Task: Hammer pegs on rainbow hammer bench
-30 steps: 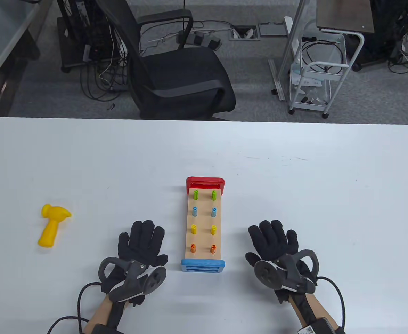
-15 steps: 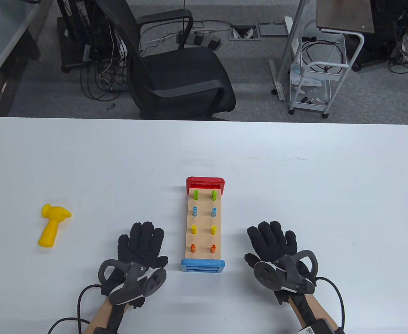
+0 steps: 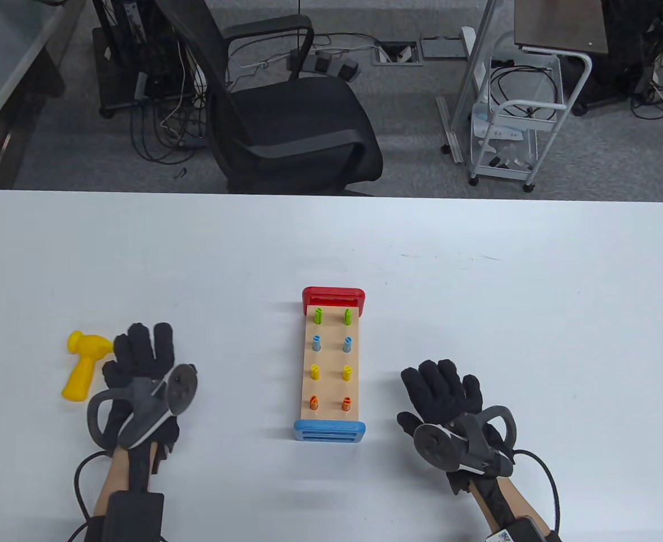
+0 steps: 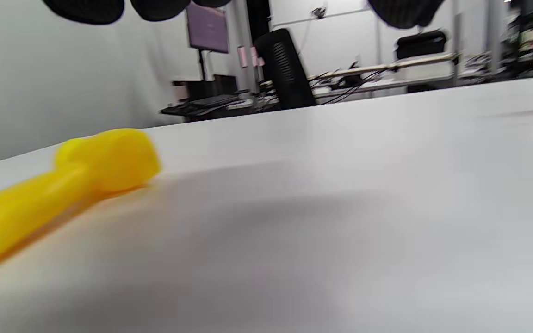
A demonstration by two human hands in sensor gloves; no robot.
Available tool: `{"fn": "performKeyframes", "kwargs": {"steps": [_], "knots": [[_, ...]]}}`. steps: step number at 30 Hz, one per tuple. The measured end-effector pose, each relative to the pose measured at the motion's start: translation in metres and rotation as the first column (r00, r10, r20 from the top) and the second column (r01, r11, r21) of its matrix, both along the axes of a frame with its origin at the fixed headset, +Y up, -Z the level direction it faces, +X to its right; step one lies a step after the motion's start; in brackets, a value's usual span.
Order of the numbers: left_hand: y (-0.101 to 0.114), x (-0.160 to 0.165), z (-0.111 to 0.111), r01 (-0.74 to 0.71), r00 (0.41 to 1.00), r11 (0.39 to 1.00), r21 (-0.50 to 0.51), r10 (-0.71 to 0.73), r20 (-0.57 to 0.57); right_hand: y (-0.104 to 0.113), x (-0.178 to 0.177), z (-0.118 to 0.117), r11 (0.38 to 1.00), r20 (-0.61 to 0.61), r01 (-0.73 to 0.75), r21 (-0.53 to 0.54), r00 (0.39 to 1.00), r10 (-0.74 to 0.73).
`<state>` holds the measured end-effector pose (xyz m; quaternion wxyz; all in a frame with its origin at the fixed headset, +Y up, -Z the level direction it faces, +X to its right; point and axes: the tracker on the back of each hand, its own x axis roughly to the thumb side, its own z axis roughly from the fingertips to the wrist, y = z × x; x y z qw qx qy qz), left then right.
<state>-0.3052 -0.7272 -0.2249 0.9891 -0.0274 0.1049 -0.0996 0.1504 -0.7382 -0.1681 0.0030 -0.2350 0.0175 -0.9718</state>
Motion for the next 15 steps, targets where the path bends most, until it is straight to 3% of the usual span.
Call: {"fn": "performKeyframes", "kwargs": {"steps": [4,7,15], "knots": [[-0.004,-0.050,-0.021,-0.025,0.967,0.993,-0.111,-0.004,-0.254,0.000,-0.001,0.000,1.000,-0.003,0.000,-0.002,1.000,0.000],[-0.012,-0.075,-0.028,-0.071,0.927,0.980,-0.184,-0.003,-0.375,0.000,0.000,0.000,1.000,-0.001,-0.001,-0.002,1.000,0.001],[-0.027,-0.100,-0.032,-0.087,0.881,0.963,-0.255,-0.045,-0.471,-0.001,0.000,0.000,1.000,0.012,-0.010,-0.016,1.000,0.010]]}}
